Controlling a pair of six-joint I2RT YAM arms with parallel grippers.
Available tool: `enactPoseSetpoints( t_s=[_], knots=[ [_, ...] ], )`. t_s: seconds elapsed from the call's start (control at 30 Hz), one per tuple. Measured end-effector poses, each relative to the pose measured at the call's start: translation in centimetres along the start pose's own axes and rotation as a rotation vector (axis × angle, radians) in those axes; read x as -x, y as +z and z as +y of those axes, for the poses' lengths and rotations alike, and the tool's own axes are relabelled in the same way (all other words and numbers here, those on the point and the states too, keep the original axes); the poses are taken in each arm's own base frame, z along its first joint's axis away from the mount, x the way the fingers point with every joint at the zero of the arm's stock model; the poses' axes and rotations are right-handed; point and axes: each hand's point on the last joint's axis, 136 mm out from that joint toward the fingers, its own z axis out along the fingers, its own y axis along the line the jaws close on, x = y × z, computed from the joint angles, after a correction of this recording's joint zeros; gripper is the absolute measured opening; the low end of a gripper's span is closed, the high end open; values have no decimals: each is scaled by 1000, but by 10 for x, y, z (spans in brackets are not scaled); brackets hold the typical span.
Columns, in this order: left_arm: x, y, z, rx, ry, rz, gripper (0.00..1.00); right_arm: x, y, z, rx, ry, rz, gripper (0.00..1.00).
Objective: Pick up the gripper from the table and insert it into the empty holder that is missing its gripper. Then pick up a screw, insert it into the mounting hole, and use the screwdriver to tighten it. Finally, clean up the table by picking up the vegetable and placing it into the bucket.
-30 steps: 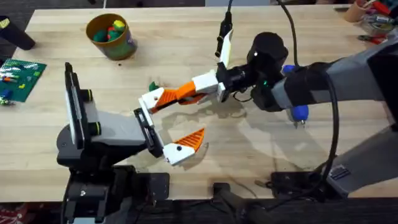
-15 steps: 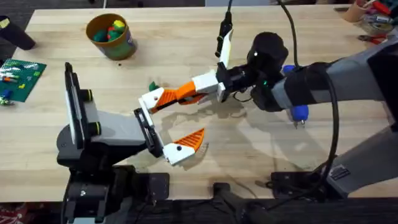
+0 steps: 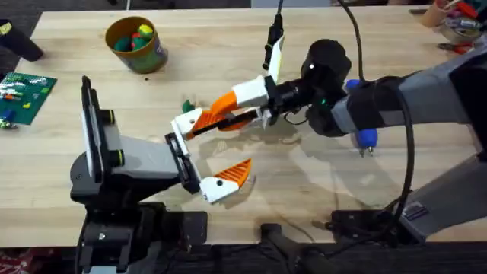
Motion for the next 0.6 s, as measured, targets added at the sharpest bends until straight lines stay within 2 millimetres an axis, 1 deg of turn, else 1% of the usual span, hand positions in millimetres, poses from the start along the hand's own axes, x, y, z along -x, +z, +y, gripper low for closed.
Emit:
enactPoseSetpoints(
  t_s=[0.03,0.07,0.1,0.4,0.5,0.6],
  knots=[
    [0,0,0,0,0,0,986,0,0,0,0,-2,0,863],
    [0,0,0,-1,0,0,986,0,0,0,0,-3,-2,956],
    [0,0,0,-2,0,0,986,1,0,0,0,-4,-2,983],
    [0,0,-1,-3,0,0,986,2,-1,0,-1,-8,-8,993],
    [0,0,-1,-3,0,0,986,6,-7,2,-2,-26,-27,993],
    [0,0,-1,-3,0,0,986,13,-18,12,-8,-67,-59,992]
  ],
)
